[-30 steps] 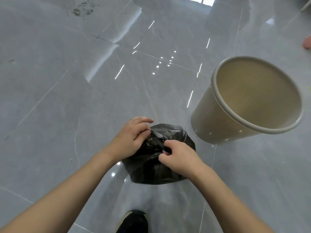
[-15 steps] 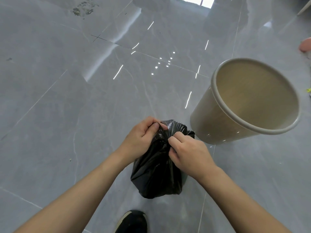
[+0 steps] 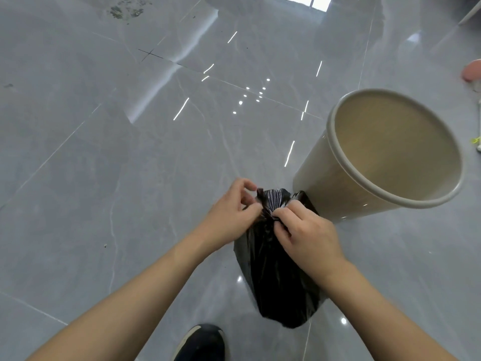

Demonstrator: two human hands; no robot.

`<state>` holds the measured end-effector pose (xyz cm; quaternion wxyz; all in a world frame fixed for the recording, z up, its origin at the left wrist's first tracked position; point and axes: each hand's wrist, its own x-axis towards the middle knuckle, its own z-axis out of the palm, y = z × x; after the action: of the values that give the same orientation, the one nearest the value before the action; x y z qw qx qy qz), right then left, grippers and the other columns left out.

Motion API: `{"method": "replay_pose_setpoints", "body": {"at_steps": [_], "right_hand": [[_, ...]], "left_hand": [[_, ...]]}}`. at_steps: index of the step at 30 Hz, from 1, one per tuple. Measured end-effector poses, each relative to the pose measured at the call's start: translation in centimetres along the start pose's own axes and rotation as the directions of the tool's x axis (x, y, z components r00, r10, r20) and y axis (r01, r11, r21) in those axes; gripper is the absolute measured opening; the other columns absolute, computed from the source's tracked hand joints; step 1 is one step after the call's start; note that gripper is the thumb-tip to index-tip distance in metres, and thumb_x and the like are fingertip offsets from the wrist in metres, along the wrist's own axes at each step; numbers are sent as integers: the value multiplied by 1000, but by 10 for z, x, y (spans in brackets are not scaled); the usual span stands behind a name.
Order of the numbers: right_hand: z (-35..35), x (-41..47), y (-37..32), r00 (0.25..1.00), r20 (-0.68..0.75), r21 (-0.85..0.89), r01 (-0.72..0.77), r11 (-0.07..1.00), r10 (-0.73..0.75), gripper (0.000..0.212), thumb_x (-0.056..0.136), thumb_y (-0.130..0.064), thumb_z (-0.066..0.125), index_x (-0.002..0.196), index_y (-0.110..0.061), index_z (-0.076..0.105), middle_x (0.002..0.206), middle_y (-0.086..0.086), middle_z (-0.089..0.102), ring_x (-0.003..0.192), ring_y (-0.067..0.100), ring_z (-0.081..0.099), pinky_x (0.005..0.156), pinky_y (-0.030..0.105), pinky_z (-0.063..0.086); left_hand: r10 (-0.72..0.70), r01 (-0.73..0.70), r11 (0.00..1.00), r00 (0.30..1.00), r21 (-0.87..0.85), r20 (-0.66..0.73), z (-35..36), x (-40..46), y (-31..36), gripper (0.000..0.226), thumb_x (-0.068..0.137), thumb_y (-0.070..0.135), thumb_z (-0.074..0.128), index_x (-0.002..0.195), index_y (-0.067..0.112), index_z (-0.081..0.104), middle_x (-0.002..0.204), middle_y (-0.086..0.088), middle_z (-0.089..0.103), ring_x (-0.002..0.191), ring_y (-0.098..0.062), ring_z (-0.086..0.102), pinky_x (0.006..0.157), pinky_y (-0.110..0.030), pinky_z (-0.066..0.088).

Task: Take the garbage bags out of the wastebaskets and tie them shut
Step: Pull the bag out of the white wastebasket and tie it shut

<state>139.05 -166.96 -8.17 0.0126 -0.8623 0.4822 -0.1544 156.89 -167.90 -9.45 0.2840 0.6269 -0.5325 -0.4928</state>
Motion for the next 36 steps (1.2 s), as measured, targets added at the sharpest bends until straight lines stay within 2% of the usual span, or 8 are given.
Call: {"method": "replay_pose_setpoints", "body": {"at_steps": [3,7,11,16,23,28,31,36], "right_hand": [[-4,7,3,958,268,192,-154,969,99,16,78,-34,53,81,-23,64,84,-8,55,66,15,57,51,30,46],[-8,24,8,828,528,461,-465,756,187,12,72,-19,64,61,-21,58,87,-8,54,73,4,53,68,23,42],[-7,29,1,829,548,612,-489,622,113,31,69,1,64,53,-20,49,81,-4,61,71,2,54,69,17,41],[-4,32,-1,780,605,673,-609,420,162,14,67,-10,60,56,-18,55,60,-4,56,51,8,48,51,20,39],[5,40,4,575,790,596,-802,-44,212,30,83,5,44,105,-15,52,45,-5,42,32,10,25,36,18,12],[11,43,1,549,820,570,-763,-305,161,15,86,-5,44,80,-18,51,54,-5,32,36,7,13,37,20,8],[14,45,4,552,817,576,-775,-261,165,18,87,1,49,85,-16,55,50,-6,39,35,6,17,36,19,9],[17,46,4,568,779,590,-808,-4,266,23,85,4,47,95,-12,61,47,-11,49,33,6,27,31,19,21]], "left_hand": [[219,-205,964,973,170,-73,5,-29,-11,49,70,44,61,111,41,35,107,21,44,108,-5,45,99,-32,33],[293,-239,860,955,450,-52,14,-38,-28,31,68,41,57,97,29,52,109,12,38,105,-16,36,106,-47,28],[331,-249,804,942,540,-58,9,-27,-35,18,71,35,54,84,24,57,106,9,51,106,-18,42,109,-56,23],[370,-265,772,927,578,-69,-6,-15,-37,20,73,32,53,91,27,61,108,10,54,110,-16,44,113,-58,12],[343,-279,740,939,613,13,-18,4,-37,23,83,17,59,102,27,65,116,8,54,119,-18,38,112,-62,5],[339,-281,754,941,594,14,-16,16,-31,24,85,16,55,104,28,62,116,9,54,120,-18,37,113,-61,3],[329,-277,766,944,580,16,-20,19,-33,22,87,16,54,104,29,62,116,10,53,120,-16,36,113,-60,2],[283,-247,795,959,554,21,-24,21,-39,19,91,19,54,105,27,64,116,9,53,119,-17,38,114,-57,6]]}}
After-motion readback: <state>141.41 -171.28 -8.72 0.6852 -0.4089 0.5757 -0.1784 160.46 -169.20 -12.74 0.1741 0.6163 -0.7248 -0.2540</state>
